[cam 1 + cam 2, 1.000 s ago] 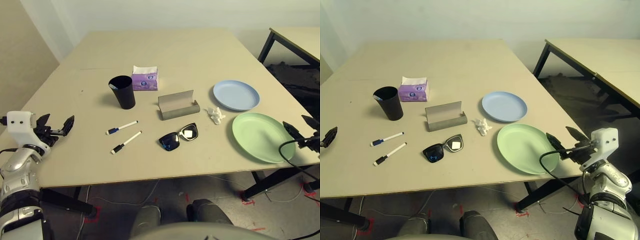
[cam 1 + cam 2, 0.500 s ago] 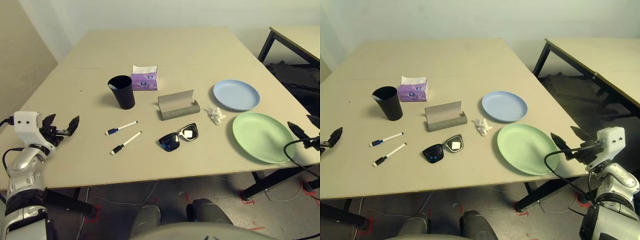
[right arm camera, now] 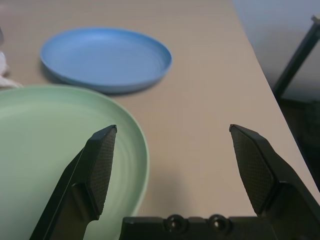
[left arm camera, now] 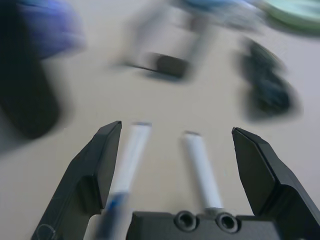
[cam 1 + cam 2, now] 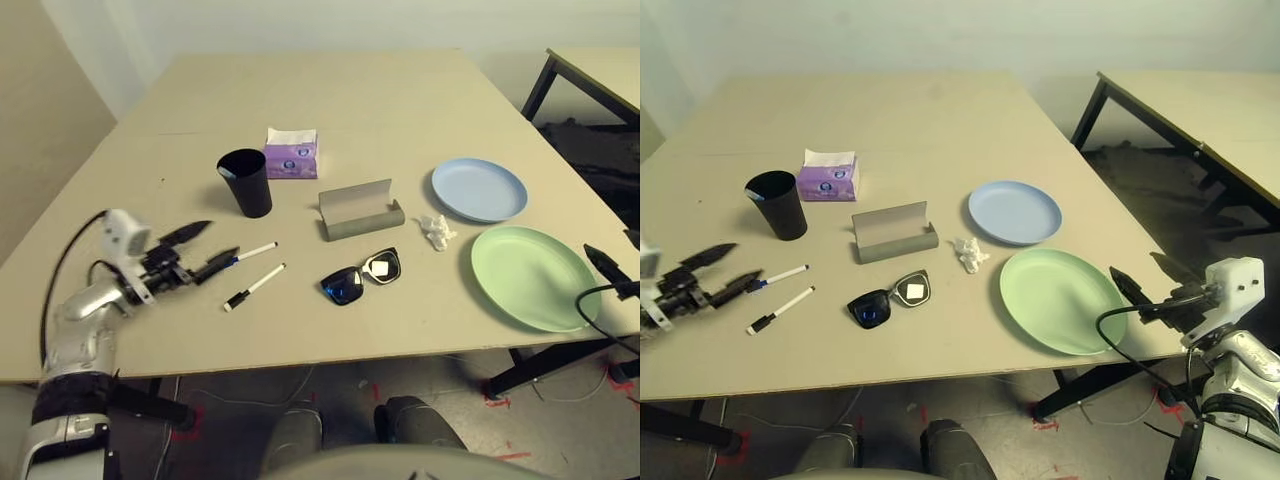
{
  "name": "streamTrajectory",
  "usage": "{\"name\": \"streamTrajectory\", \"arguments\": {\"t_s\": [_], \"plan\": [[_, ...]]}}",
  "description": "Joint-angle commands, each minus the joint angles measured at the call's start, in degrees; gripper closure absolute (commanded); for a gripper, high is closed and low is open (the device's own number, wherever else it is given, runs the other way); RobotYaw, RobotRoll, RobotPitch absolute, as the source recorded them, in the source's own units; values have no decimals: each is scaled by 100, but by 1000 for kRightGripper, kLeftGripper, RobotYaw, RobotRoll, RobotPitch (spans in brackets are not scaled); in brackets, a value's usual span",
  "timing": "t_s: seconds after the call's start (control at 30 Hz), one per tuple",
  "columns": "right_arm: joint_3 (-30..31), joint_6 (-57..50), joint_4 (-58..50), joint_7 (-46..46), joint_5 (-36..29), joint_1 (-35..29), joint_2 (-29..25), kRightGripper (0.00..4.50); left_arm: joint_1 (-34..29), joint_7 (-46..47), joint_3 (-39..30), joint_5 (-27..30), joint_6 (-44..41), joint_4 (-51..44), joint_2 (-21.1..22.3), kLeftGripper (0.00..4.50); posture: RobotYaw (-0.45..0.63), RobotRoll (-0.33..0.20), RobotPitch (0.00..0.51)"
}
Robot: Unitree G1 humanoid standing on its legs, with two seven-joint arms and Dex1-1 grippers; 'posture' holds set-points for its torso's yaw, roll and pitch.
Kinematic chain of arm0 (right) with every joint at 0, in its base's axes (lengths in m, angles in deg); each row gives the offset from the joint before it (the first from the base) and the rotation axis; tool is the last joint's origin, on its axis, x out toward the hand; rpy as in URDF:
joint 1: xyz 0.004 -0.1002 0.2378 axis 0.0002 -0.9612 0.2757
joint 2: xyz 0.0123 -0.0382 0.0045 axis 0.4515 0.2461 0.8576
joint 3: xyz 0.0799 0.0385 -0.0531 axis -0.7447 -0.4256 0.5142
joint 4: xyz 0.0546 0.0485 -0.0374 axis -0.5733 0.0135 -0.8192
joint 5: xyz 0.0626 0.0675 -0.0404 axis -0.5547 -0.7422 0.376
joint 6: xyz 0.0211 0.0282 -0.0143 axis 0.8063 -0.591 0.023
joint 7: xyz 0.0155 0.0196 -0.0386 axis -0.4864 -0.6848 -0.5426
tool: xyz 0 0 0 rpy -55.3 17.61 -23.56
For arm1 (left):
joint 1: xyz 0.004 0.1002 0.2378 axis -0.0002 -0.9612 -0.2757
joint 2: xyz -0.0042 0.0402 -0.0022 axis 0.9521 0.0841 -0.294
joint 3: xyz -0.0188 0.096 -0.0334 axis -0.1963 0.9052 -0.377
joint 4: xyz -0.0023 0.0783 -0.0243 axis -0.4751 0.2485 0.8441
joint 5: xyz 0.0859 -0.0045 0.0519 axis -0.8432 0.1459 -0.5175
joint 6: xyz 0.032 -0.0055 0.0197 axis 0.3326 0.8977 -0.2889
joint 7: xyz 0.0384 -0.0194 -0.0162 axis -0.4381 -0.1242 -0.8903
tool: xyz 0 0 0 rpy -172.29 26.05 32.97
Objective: Organize and tidy the items on the table.
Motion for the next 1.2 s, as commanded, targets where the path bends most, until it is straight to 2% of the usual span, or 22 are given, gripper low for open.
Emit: {"name": "streamTrajectory", "arguments": {"t_s": [0.03,0.17,0.3,0.5,0.67,0.77,1.0,1.1,1.13,1.2], "plan": [[133,-128,-190,270,155,-94,-81,0,218,-662,274,-61,87,-52,125,25,-87,0,42],[331,-397,-460,585,361,-225,-148,0,480,-1445,321,243,140,-4,66,25,-97,0,40],[628,-1021,-1041,785,605,-514,-311,0,705,-1682,232,316,277,159,-52,25,-114,0,45],[875,-2853,-2801,858,481,-1296,-277,0,837,-1693,293,163,555,411,-170,25,-123,0,49],[1077,-4486,-4041,798,291,-1693,-269,0,786,-1621,316,50,758,417,-257,25,-120,0,46],[1025,-5070,-4494,774,82,-1765,-246,615,784,-1584,295,4,862,473,-278,0,-119,0,44],[818,-5885,-4979,849,-227,-1769,-276,3297,771,-1546,343,-91,1072,601,-347,0,-118,0,40],[709,-6133,-5130,865,-359,-1762,-350,4290,750,-1527,359,-112,1123,632,-378,0,-120,0,40],[684,-6188,-5168,868,-387,-1765,-369,4491,741,-1524,365,-121,1140,646,-389,0,-120,0,40],[603,-6435,-5283,913,-524,-1728,-383,4491,727,-1535,393,-150,1185,679,-402,0,-122,0,38]]}}
